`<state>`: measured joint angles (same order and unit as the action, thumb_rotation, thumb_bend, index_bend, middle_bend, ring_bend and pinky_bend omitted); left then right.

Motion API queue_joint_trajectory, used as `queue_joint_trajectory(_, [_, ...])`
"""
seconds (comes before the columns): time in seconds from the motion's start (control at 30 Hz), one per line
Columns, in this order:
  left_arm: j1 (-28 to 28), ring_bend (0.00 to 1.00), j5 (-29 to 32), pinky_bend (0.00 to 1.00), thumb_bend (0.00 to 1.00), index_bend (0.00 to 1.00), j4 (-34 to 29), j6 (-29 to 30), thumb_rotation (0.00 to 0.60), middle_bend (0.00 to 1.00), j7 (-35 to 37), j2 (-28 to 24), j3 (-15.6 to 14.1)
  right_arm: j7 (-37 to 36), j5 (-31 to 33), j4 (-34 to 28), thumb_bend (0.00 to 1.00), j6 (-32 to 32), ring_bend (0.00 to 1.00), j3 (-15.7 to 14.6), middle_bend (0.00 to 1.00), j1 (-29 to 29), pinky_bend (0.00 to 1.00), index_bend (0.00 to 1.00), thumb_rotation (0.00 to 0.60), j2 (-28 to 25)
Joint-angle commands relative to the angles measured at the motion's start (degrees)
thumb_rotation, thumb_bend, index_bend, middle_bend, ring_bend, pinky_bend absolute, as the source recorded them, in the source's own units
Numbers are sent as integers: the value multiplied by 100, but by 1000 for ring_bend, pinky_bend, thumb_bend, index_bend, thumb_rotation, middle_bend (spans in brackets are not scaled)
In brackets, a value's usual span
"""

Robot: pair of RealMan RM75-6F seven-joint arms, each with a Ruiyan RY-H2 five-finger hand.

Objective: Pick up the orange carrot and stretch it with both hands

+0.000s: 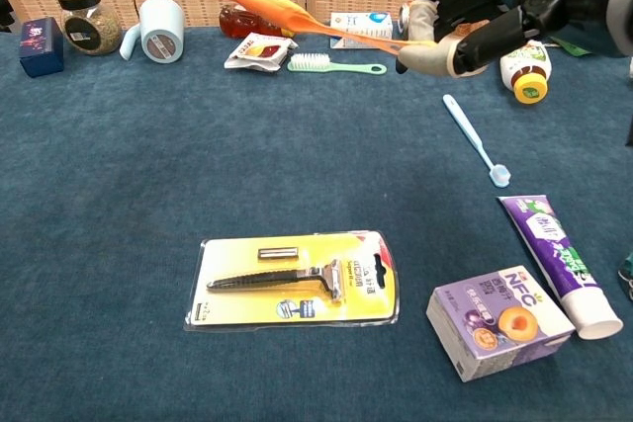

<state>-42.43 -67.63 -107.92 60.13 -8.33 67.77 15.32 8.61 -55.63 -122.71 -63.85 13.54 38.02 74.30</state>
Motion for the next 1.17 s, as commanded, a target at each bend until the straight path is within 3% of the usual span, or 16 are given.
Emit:
queue_joint_trajectory(0.03, [32,226,-10,109,546,709,30,10,600,260,71,-79,13,-27,-13,12,440,10,320,-12,432,-21,36,762,600,-31])
queue_joint_trajectory(0.73, [363,226,-70,109,546,709,152,231,600,260,558,-849,143,-225,-147,163,440,134,322,-181,432,-184,36,759,600,-200])
queue_joint_trajectory(1.17, [338,226,-138,109,546,709,114,199,600,260,554,-863,129,-295,-186,213,440,196,322,-212,431,-224,36,753,600,-215])
